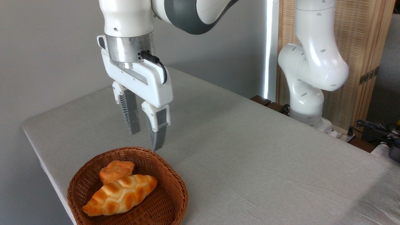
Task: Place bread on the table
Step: 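Lower the open gripper down around the braided bread loaf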
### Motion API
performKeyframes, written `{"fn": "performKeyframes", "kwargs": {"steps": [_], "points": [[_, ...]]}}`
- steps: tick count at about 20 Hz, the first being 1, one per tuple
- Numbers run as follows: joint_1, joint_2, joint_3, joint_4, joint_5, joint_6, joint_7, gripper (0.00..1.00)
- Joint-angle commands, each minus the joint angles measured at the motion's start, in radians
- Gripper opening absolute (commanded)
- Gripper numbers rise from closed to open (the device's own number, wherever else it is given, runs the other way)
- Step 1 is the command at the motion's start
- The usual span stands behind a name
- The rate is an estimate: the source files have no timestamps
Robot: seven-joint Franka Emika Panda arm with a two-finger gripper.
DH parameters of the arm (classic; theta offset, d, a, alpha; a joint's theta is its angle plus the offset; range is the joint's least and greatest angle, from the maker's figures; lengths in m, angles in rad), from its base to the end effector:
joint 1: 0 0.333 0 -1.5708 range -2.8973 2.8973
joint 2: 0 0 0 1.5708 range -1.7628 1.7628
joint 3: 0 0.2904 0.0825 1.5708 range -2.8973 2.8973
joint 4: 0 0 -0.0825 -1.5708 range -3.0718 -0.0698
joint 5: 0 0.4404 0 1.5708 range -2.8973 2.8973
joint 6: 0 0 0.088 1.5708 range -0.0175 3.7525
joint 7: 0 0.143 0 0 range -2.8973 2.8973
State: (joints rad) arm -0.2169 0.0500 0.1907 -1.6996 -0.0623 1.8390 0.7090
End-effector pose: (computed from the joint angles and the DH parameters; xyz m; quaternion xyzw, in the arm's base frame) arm 0.6448 -0.0256 0.4879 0.9343 -0.3528 0.0511 0.0091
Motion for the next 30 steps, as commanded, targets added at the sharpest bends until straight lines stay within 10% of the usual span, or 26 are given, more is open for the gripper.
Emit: {"fn": "performKeyframes", "kwargs": {"steps": [1, 10, 15, 30], "points": [[-0.003, -0.013, -0.014, 0.009, 0.073, -0.075, -0.052, 1.0], [-0.003, -0.012, -0.025, 0.009, 0.099, -0.07, -0.085, 1.0], [0.001, -0.006, -0.025, 0.0, 0.018, 0.09, -0.082, 1.0], [0.011, 0.165, -0.054, -0.043, 0.018, 0.336, -0.077, 1.0]]}}
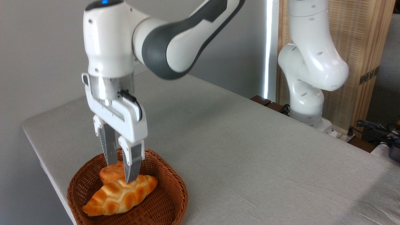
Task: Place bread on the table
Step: 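Lower the open gripper down around the braided bread loaf, then close the gripper on the middle of the braided bread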
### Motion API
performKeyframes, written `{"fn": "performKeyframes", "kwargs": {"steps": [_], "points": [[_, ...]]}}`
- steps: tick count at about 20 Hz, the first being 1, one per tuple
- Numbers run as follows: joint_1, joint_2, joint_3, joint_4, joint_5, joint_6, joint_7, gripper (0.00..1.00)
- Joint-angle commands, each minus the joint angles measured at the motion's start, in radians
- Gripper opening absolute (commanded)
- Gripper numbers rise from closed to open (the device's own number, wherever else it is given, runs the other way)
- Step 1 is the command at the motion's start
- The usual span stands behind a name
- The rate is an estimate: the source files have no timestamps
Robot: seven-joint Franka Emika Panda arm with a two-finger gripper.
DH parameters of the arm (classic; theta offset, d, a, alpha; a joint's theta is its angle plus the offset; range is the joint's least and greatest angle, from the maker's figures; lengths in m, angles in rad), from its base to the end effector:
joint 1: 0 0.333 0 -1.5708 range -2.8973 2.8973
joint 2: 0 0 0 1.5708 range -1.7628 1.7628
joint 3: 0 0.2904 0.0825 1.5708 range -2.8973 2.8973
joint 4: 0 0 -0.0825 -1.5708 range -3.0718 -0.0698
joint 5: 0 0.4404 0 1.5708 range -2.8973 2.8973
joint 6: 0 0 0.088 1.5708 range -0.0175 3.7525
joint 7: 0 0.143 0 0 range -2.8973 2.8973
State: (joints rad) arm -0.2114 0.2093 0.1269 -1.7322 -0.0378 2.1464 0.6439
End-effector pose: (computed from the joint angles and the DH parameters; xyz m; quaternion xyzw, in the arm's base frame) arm 0.6935 -0.0651 0.3963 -0.9315 0.3488 -0.1002 0.0247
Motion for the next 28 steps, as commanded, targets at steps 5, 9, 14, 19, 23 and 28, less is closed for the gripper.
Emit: {"fn": "performKeyframes", "kwargs": {"steps": [5, 9, 14, 19, 23, 28], "points": [[0.041, 0.025, 0.014, -0.01, -0.005, 0.049, -0.01, 1.0], [0.041, 0.054, 0.013, -0.01, -0.004, 0.047, -0.009, 1.0], [0.041, 0.074, 0.0, -0.01, -0.01, 0.046, -0.012, 1.0], [0.04, 0.094, -0.021, -0.012, -0.008, 0.038, -0.013, 1.0], [0.04, 0.094, -0.021, -0.012, -0.002, 0.038, -0.01, 1.0], [0.041, 0.093, -0.021, -0.012, 0.004, 0.035, 0.026, 0.49]]}}
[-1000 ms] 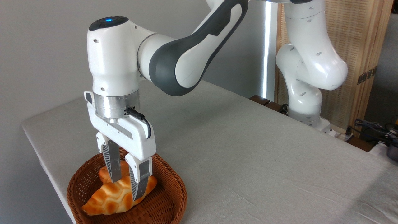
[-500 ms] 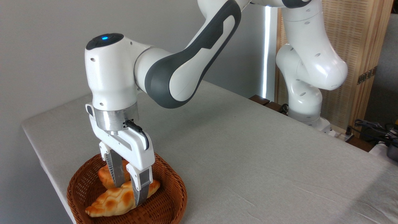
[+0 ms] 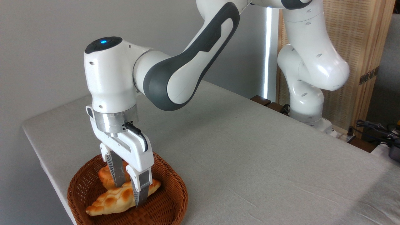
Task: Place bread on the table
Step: 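Close the gripper on the middle of the braided bread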
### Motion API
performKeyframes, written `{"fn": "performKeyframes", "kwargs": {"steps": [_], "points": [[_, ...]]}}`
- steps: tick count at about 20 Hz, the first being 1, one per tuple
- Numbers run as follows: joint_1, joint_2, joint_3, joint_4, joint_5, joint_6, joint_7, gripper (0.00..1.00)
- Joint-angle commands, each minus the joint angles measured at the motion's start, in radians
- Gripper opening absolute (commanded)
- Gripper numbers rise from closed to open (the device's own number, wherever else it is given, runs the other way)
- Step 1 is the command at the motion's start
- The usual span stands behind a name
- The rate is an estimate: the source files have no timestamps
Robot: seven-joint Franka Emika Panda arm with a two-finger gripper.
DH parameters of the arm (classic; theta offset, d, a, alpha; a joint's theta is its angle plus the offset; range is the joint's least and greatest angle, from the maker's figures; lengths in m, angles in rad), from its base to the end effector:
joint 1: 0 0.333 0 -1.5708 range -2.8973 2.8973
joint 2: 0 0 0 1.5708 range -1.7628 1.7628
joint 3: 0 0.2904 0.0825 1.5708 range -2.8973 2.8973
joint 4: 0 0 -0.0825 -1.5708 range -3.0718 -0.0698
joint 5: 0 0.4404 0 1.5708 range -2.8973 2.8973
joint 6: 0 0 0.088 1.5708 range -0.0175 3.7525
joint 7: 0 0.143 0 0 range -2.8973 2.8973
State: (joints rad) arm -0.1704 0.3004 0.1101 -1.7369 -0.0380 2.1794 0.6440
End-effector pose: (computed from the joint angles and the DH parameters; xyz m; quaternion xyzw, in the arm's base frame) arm 0.7009 -0.0483 0.3337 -0.9383 0.3383 -0.0690 0.0204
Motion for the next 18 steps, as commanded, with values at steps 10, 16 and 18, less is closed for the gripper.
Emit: {"fn": "performKeyframes", "kwargs": {"steps": [10, 16, 18], "points": [[0.0, 0.003, -0.004, -0.007, 0.003, 0.0, 0.042, 0.39], [0.0, -0.015, -0.004, -0.006, 0.001, -0.001, 0.034, 0.4], [0.0, -0.05, -0.001, -0.003, -0.008, -0.007, 0.034, 0.4]]}}
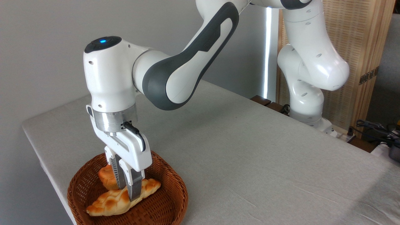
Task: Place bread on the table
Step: 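Close the gripper on the middle of the braided bread, then lift the braided bread out of the basket and carry it beside the basket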
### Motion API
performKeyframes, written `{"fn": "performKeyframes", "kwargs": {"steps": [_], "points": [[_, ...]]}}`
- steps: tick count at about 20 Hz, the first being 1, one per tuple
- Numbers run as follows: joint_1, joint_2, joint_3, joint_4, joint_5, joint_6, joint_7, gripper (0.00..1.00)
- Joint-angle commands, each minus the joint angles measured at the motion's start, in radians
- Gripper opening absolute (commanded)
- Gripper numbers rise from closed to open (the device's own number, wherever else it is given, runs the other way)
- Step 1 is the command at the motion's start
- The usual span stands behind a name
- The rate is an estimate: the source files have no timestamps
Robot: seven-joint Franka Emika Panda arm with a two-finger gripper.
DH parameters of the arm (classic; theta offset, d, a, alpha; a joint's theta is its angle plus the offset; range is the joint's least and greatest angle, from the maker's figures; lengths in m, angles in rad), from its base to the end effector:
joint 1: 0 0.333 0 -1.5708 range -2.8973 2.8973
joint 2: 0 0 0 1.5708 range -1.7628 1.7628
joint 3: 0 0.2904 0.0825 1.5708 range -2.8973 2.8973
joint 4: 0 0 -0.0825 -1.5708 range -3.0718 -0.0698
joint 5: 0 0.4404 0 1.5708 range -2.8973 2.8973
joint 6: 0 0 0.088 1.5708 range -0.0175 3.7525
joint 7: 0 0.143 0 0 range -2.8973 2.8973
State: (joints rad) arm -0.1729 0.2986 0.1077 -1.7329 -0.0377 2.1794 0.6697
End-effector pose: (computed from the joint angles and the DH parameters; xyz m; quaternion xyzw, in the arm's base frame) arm 0.7017 -0.0518 0.3370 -0.9328 0.3526 -0.0716 0.0217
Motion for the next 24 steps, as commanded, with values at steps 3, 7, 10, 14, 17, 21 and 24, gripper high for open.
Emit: {"fn": "performKeyframes", "kwargs": {"steps": [3, 7, 10, 14, 17, 21, 24], "points": [[0.003, -0.105, 0.007, -0.008, -0.01, -0.047, 0.008, 0.41], [0.003, -0.182, 0.02, -0.008, -0.011, -0.105, 0.005, 0.51], [0.001, -0.242, 0.02, -0.01, -0.013, -0.223, 0.011, 0.5], [0.0, -0.334, 0.018, -0.054, -0.027, -0.332, 0.004, 0.5], [-0.007, -0.423, 0.02, -0.164, -0.027, -0.342, 0.004, 0.5], [-0.013, -0.556, 0.02, -0.316, -0.027, -0.351, 0.004, 0.53], [-0.051, -0.604, 0.018, -0.387, -0.027, -0.372, 0.002, 0.53]]}}
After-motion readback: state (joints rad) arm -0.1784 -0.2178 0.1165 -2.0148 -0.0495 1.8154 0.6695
